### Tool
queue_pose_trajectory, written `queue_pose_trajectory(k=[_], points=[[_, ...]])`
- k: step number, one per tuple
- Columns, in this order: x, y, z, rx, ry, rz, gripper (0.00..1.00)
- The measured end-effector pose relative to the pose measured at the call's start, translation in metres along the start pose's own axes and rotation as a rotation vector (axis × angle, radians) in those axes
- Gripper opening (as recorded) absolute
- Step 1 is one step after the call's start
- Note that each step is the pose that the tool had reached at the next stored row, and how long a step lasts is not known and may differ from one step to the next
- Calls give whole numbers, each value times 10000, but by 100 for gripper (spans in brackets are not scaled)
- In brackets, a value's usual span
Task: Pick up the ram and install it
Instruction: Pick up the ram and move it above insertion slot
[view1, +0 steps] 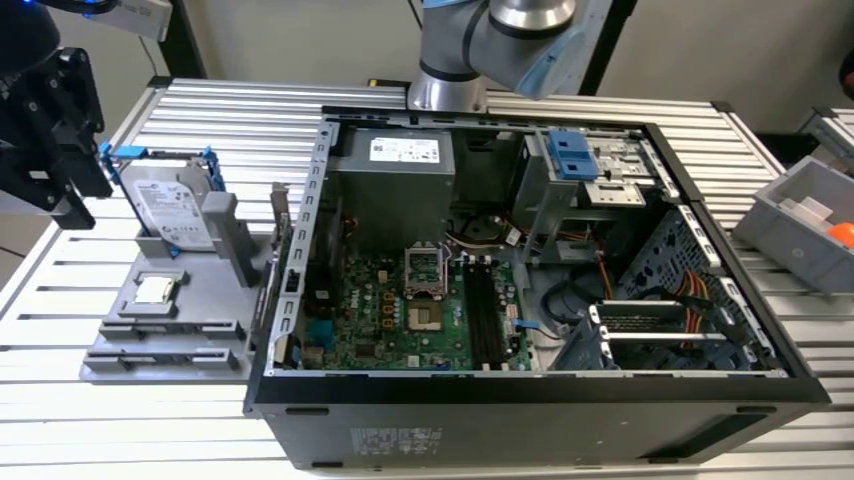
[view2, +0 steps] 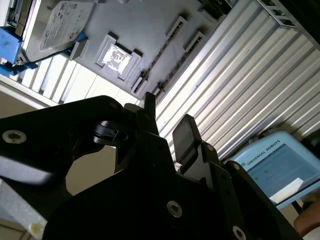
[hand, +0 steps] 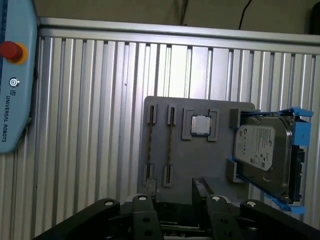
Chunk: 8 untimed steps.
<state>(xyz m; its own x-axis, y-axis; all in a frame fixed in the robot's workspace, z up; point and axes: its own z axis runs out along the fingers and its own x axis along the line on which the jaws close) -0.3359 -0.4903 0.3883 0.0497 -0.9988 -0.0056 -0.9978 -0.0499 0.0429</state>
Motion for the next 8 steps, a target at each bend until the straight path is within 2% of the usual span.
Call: queue_pose_trajectory(k=[4,6,8], points=[[0,-1,4,10,2,-1,100],[0,-1,18,46,1,-1,100],[0,-1,32,116,7,-1,100]])
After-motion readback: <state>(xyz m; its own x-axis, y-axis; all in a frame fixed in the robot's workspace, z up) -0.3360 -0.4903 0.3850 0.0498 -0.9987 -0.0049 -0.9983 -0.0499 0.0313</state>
